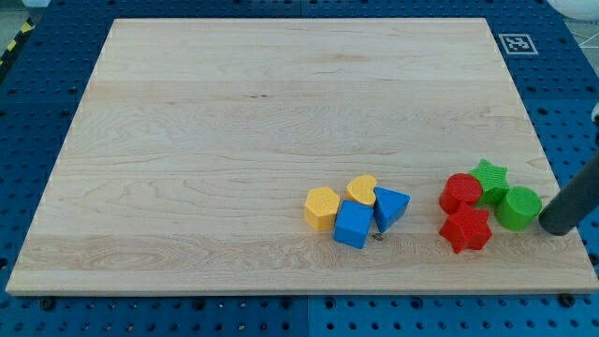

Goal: Slide the red star along with red circle up a bit

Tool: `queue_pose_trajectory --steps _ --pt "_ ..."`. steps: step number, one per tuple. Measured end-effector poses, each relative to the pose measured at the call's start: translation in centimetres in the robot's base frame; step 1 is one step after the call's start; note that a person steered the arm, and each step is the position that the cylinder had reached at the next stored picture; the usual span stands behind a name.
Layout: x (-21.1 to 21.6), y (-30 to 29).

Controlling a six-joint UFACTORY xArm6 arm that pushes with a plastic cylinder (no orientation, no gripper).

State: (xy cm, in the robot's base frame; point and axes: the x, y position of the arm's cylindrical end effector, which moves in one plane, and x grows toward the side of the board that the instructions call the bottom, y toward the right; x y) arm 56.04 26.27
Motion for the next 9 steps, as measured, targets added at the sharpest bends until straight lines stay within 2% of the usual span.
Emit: queue_pose_trajectory --steps 2,3,4,5,9 --pt "0.1 -0.4" --pt "2.1 2.7" --pt "5.7 2.3" --pt "5.7 1.5" --pt "5.7 -9.1"
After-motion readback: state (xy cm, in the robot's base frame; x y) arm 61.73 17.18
